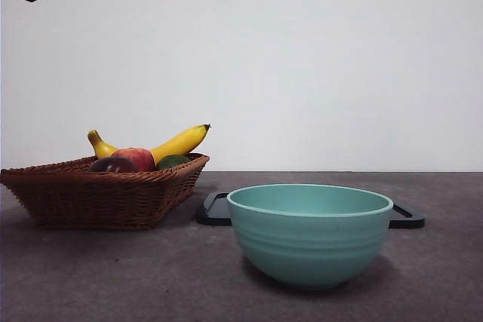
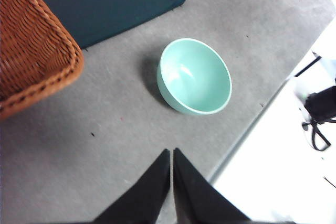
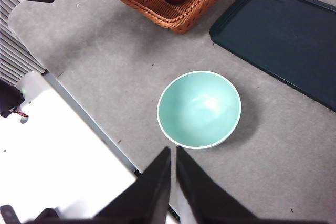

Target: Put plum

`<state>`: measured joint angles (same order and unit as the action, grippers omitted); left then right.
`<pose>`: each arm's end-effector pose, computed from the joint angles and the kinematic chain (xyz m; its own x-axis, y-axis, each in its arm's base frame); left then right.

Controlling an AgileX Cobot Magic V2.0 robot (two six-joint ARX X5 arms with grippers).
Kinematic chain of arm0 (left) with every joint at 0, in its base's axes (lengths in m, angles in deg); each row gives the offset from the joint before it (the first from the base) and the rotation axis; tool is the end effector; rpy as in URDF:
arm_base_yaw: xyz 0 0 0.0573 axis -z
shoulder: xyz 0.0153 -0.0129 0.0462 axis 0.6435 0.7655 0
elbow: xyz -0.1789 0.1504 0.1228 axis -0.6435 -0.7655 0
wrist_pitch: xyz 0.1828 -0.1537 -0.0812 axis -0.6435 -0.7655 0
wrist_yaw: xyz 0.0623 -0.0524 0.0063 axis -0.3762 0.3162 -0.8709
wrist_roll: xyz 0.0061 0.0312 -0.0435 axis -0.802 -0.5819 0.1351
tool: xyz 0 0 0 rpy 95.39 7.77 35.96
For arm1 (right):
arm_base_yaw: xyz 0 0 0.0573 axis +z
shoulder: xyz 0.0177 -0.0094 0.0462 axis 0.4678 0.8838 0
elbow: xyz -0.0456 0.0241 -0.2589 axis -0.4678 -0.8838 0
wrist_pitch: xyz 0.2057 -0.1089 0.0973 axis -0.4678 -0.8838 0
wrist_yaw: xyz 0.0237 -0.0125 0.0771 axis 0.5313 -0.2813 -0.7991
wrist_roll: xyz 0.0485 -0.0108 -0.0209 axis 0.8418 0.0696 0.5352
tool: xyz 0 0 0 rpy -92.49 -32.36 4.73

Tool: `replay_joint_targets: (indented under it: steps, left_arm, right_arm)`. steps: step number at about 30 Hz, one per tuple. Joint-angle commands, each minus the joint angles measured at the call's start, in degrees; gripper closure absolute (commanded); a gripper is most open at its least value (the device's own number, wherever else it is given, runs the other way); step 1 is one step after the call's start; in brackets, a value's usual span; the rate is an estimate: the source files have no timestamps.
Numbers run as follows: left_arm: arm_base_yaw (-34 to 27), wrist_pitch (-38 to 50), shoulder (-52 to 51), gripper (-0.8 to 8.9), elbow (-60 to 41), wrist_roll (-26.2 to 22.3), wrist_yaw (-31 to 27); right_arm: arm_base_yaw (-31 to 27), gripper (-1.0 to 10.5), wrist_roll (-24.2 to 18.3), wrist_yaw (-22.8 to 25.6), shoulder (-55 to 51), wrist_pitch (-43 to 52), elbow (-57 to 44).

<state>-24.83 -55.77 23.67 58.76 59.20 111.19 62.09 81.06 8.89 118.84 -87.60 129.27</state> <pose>0.1456 -0.0578 0.3110 0.3347 -0.7170 -0.6115 0.6770 0.6343 -0.3732 0.0794 0.0648 0.3499 0.4245 0.6660 -0.6134 -0.6554 0.6934 0.2993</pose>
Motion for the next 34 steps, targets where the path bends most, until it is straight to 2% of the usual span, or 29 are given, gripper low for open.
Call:
replay_joint_targets:
  steps: [1, 3, 8, 12, 15, 18, 24, 34]
  left_arm:
    - [-0.7, 3.2, -1.7, 8.06, 1.0, -4.2, -1.3]
    - [-2.2, 8.4, -3.9, 8.06, 0.8, -6.2, -2.4]
    - [-8.0, 28.3, -11.0, 8.07, -2.2, -5.3, -6.5]
    - [-12.0, 42.4, -17.9, 8.06, -9.3, -4.6, -13.6]
    - [-13.9, 48.9, -23.3, 8.07, -16.0, -4.5, -19.4]
    - [-15.2, 52.4, -28.5, 8.07, -22.9, -4.4, -24.0]
    - [-16.9, 53.6, -37.3, 8.07, -35.2, -3.5, -28.6]
    - [-17.5, 53.5, -45.4, 8.07, -48.0, -1.6, -30.3]
  right_arm:
    - [0.5, 9.4, -0.2, 0.1, 0.2, 0.5, 0.3]
    - [0.5, 9.4, -0.2, 0.1, 0.2, 0.5, 0.3]
    - [0.5, 9.4, -0.2, 0.1, 0.2, 0.5, 0.3]
    - [0.5, 9.4, -0.2, 0.1, 0.2, 0.5, 0.3]
    - [0.5, 9.4, -0.2, 0.1, 0.2, 0.5, 0.3]
    - [0.5, 9.4, -0.2, 0.1, 0.2, 0.5, 0.3]
    - [0.5, 9.4, -0.2, 0.1, 0.2, 0.6, 0.3]
    - [0.5, 9.4, -0.2, 0.1, 0.2, 0.6, 0.3]
